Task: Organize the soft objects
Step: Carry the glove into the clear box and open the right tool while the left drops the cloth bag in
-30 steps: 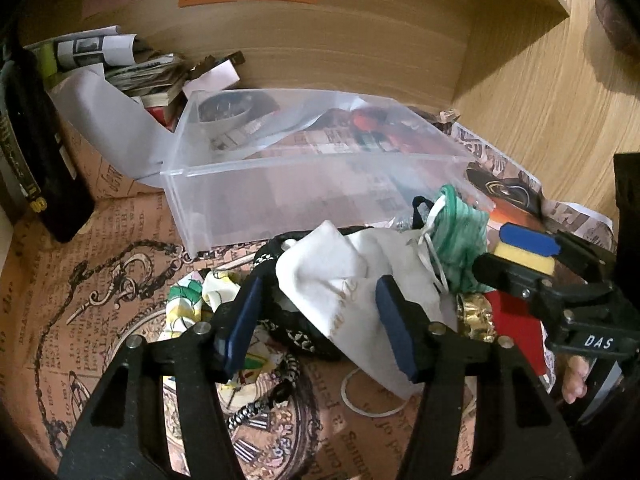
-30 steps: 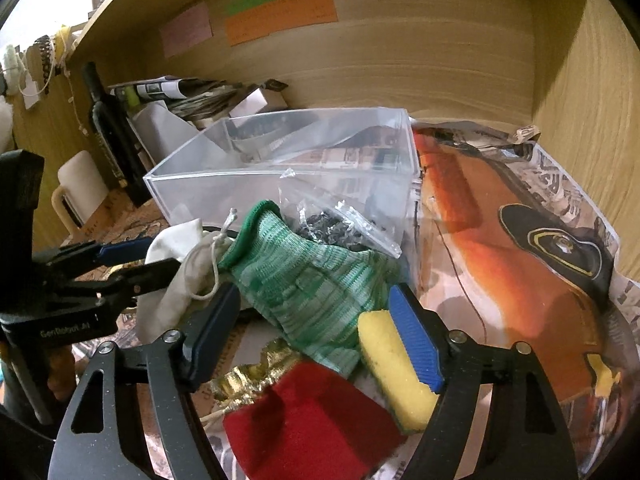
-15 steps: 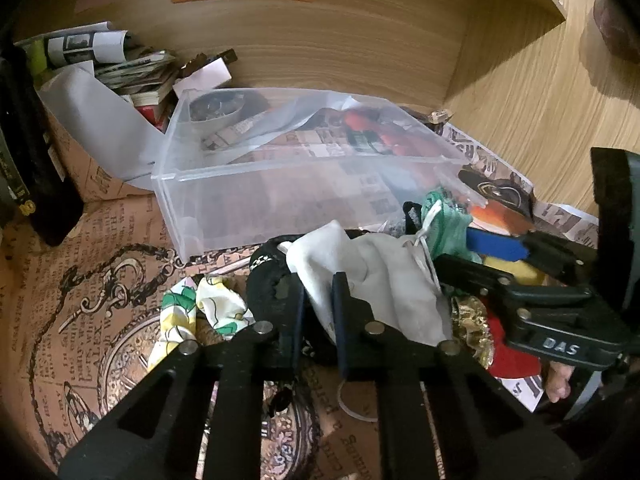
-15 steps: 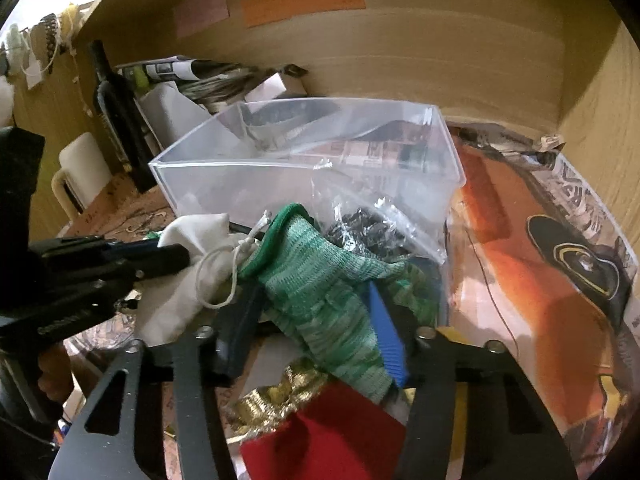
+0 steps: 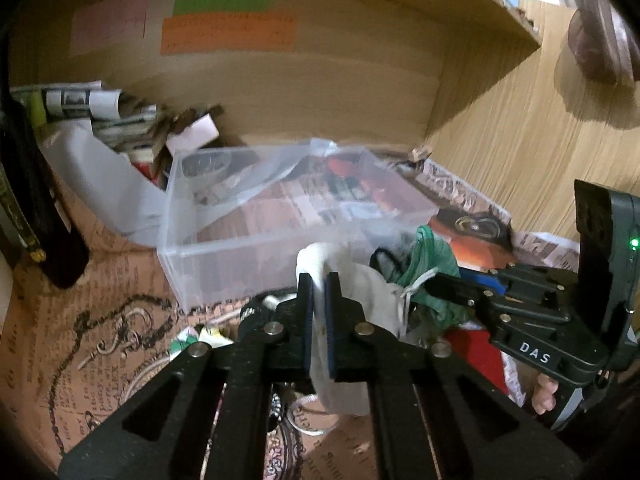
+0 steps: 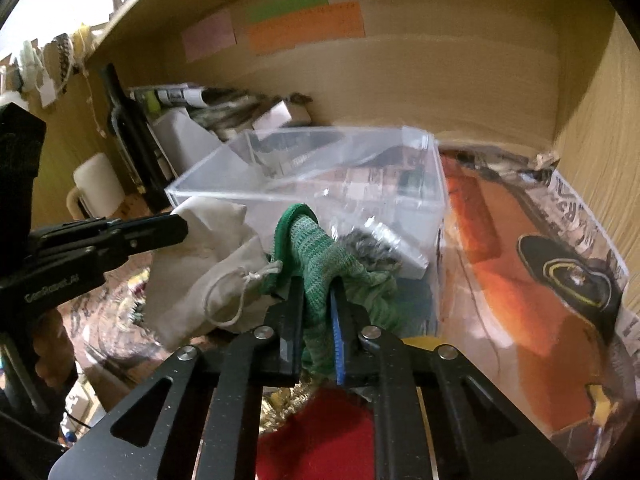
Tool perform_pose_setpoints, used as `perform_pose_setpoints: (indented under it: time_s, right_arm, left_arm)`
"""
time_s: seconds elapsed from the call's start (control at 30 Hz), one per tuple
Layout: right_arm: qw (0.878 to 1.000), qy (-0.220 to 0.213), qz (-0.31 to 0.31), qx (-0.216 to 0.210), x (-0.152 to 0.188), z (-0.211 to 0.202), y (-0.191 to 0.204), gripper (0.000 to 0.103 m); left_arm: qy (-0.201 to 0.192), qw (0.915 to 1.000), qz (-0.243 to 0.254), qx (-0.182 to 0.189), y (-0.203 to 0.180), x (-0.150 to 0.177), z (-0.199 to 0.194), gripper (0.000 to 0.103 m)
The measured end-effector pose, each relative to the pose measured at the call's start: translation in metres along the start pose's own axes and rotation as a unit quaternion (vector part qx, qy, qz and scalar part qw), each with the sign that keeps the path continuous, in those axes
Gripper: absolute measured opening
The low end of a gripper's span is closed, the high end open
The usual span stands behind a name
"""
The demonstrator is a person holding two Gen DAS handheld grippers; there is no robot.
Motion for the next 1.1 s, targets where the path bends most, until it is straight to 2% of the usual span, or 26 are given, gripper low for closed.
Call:
perform_pose_setpoints:
  time_s: [0.3,0.43,0.53,0.6,0.67,0.97,1.03,1.07,1.1]
  right_arm:
    - [0.998,-0.065,0.004,-0.004,-0.031,-0.031,-0.004,0.01]
    - [0.996,-0.088,0.003,0.001,-0.044,-0.038,-0.007,0.01]
    - [0.995,-0.102,0.003,0.005,-0.051,-0.043,-0.009,0.01]
    - [0.994,-0.107,0.005,0.005,-0.054,-0.044,-0.01,0.01]
    - [0.994,-0.109,0.007,0.006,-0.054,-0.044,-0.012,0.01]
    - [0.995,-0.101,0.012,0.009,-0.05,-0.043,-0.015,0.011]
    - [0.995,-0.098,0.013,0.01,-0.05,-0.042,-0.015,0.011]
    - [0.995,-0.097,0.012,0.01,-0.049,-0.042,-0.015,0.011]
    - [0.995,-0.095,0.012,0.011,-0.049,-0.041,-0.015,0.011]
  left_arm:
    - [-0.052,0.9986,0.005,-0.007,0.003,-0.029,-0.018,0.003]
    - [-0.051,0.9986,0.002,-0.014,0.009,-0.033,-0.019,0.004]
    - [-0.02,0.9997,-0.012,-0.005,0.018,-0.025,-0.011,0.021]
    - [0.0,0.9997,-0.026,0.004,0.023,-0.016,-0.003,0.041]
    - [0.019,0.9992,-0.032,0.011,0.025,-0.007,0.004,0.044]
    - [0.095,0.9939,-0.034,0.044,0.014,0.028,0.042,0.044]
    - [0.101,0.9933,-0.031,0.047,0.011,0.03,0.047,0.035]
    - [0.102,0.9933,-0.029,0.046,0.009,0.031,0.049,0.024]
    - [0.101,0.9935,-0.026,0.045,0.008,0.031,0.05,0.022]
Point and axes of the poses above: each gripper's, at about its wrist camera, not at the fingertips, and z roughly the way its jaws point, y to its left, x to its underside, the point moved 4 cm from there along z, roughly the way its jaws point, and after that the axes turned 1 degree about -y, right-handed, at the moved point
